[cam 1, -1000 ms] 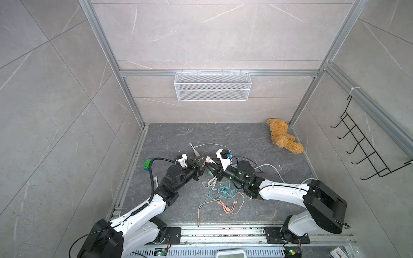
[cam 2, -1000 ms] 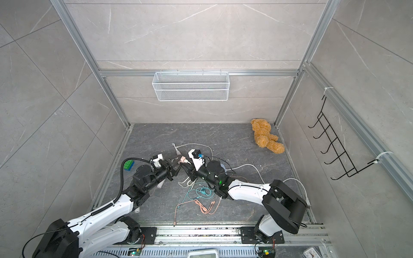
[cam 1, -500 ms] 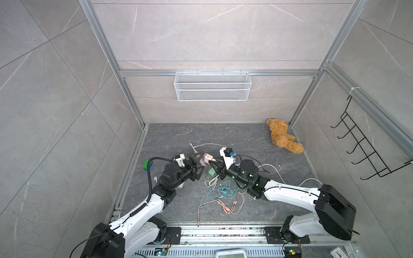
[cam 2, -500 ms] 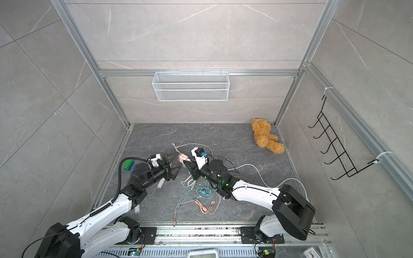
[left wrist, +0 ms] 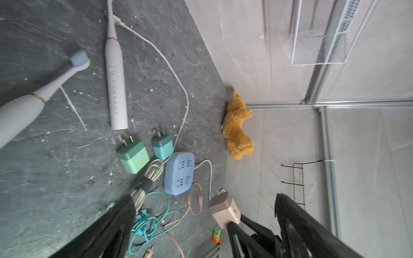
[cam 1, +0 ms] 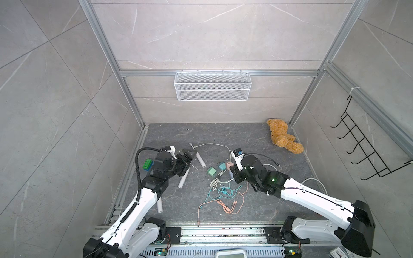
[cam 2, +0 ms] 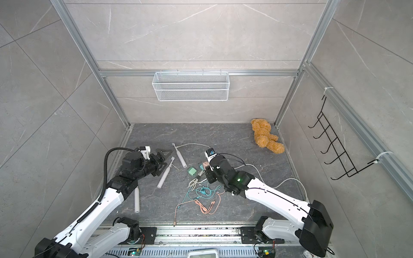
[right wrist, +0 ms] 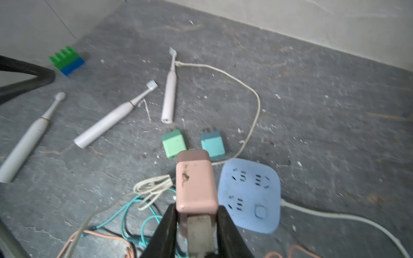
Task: Charge the electric toothbrush
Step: Insert the plug into the socket.
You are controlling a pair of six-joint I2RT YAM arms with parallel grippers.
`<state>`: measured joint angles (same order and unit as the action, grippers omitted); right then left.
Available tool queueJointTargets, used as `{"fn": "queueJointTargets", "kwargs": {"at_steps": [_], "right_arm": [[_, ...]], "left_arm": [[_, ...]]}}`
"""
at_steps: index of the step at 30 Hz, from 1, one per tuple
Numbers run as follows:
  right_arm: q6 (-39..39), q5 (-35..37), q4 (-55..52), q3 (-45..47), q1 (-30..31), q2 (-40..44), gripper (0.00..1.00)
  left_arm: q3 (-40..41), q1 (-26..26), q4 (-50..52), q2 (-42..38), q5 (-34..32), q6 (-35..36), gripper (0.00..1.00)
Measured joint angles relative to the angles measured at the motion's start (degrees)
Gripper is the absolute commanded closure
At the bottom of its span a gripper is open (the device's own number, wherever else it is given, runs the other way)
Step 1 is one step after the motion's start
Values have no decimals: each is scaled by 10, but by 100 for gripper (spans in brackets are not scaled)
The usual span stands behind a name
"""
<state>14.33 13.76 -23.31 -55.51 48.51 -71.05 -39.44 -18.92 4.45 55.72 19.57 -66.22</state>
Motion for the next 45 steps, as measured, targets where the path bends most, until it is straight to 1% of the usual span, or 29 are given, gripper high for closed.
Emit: {"fn": "queueJointTargets", "kwargs": {"at_steps": [3,6,9,12,20,26,33,45], "right_arm": [[11,2,-103,-55,-21,-43,100],[14,-19,-178,-95,-59,-84,100],[13,-42,-236,-130,-94,-121,100],[10,-59,-268,-157,-116,-151,100],[-5,-90,-291,-224,-146,-240,100],[-17,-95,-298,-265,-156,-290,100],[-28,-82,-318,-289,-167,-309,100],[-45,-76,-342,-320,-168,-345,100]], "left_arm": [[-2,0,30,16,-3,35,1],[-4,0,54,24,-11,63,1],[-8,0,72,24,-18,83,1],[-9,0,81,23,-29,98,1],[-17,0,121,19,-47,120,1],[-18,0,140,13,-60,129,1],[-18,0,145,13,-60,132,1],[-18,0,149,13,-61,132,1]]}}
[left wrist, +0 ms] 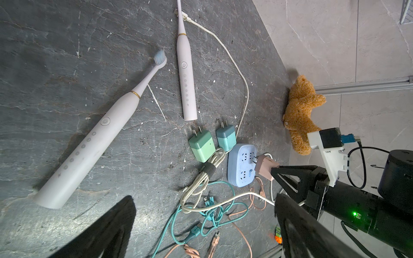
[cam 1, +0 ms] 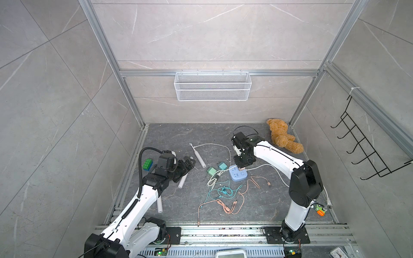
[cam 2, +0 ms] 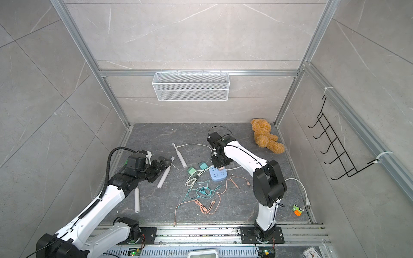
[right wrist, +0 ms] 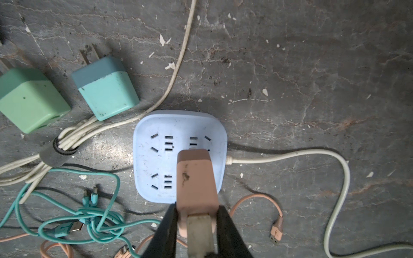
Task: Charge the electric toothbrush
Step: Insert the plug into the socket.
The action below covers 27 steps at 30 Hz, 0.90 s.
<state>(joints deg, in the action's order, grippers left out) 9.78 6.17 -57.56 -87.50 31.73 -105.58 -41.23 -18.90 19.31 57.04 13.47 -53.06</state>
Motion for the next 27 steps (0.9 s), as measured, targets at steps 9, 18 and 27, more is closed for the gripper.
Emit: {"fn": "queueJointTargets", "kwargs": {"at_steps": [9,18,27], "right_arm": [[-4,0,-4,-17,-4,-24,100],[-4,2,-15,-33,-5,-40,100],[-2,9,-49,-77,-7,-74,100]], "left_arm": [[0,0,0,0,-1,0,1],[0,0,0,0,-2,0,1],[0,0,0,0,-2,0,1]]}}
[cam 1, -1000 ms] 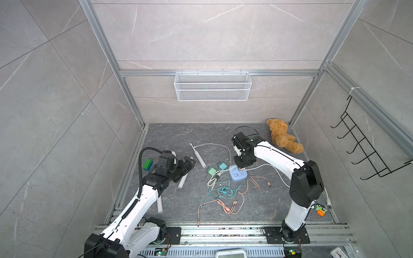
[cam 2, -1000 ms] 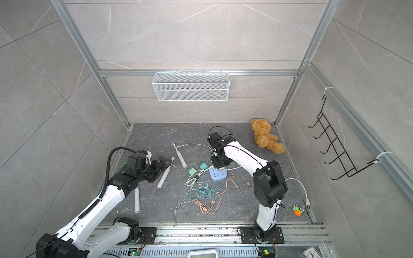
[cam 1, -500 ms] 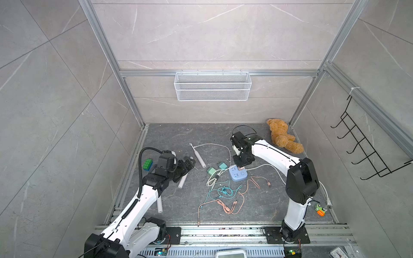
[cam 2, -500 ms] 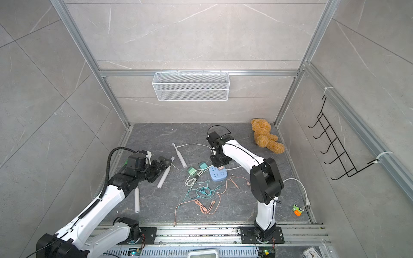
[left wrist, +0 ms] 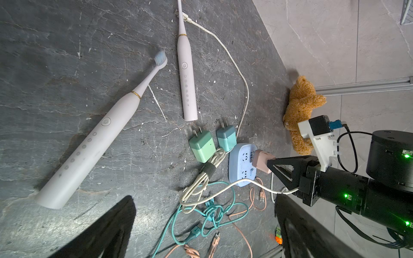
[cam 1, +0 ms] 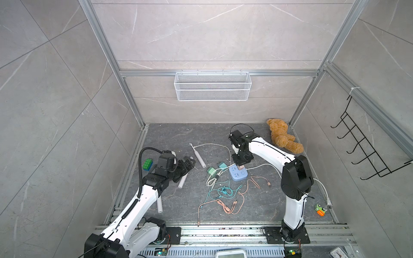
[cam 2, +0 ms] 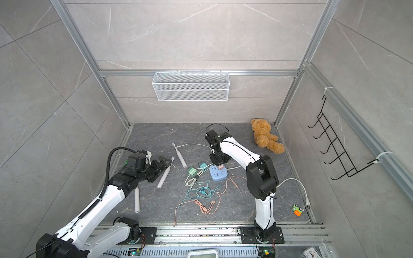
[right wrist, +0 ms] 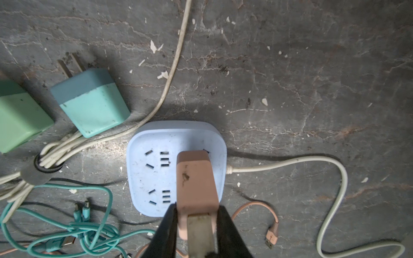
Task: Charge the electric toothbrush
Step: Insert the plug into the socket.
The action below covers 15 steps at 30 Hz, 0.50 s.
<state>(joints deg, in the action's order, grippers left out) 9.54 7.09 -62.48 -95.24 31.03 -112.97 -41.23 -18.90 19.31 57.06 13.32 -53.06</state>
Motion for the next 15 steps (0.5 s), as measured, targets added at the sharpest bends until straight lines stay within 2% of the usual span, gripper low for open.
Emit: {"fn": "queueJointTargets", "kwargs": {"at_steps": [15], "right_arm": [[9,3,-40,-52,0,-45,100]], "left_arm": [[0,0,0,15,3,1,1]]}}
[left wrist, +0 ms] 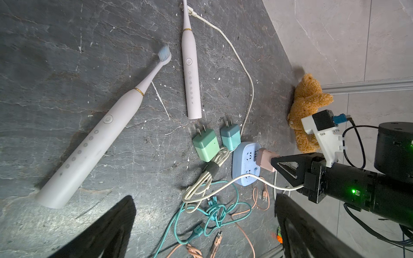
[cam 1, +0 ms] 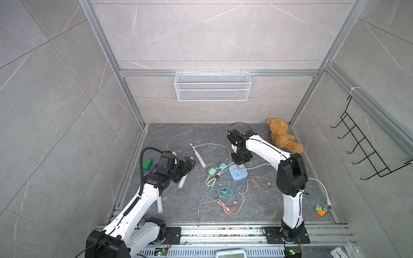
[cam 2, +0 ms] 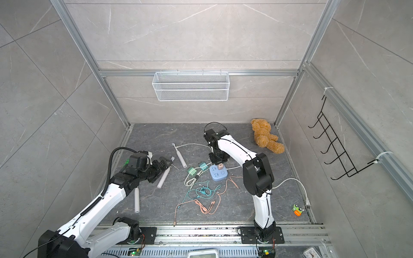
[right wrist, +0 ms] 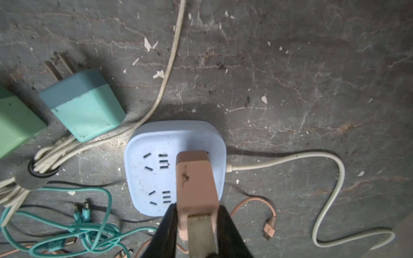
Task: Charge the electric toothbrush
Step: Insert the plug into the socket.
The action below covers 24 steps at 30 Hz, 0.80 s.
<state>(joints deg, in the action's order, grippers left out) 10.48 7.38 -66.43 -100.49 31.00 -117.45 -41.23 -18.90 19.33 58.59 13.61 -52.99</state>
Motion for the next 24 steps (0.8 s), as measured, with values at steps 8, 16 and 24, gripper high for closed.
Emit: {"fn": "queueJointTargets", "kwargs": {"at_steps": [8,16,24], "right_arm": [[0,4,-14,-30,-1,-30,100],[3,4,31,25,-1,12,85],[4,-5,36,28,-3,80,56]], "left_arm": [[0,0,0,0,0,2,1],[-1,0,0,2,0,3,1],[-11,0,12,6,-3,8,1]]}}
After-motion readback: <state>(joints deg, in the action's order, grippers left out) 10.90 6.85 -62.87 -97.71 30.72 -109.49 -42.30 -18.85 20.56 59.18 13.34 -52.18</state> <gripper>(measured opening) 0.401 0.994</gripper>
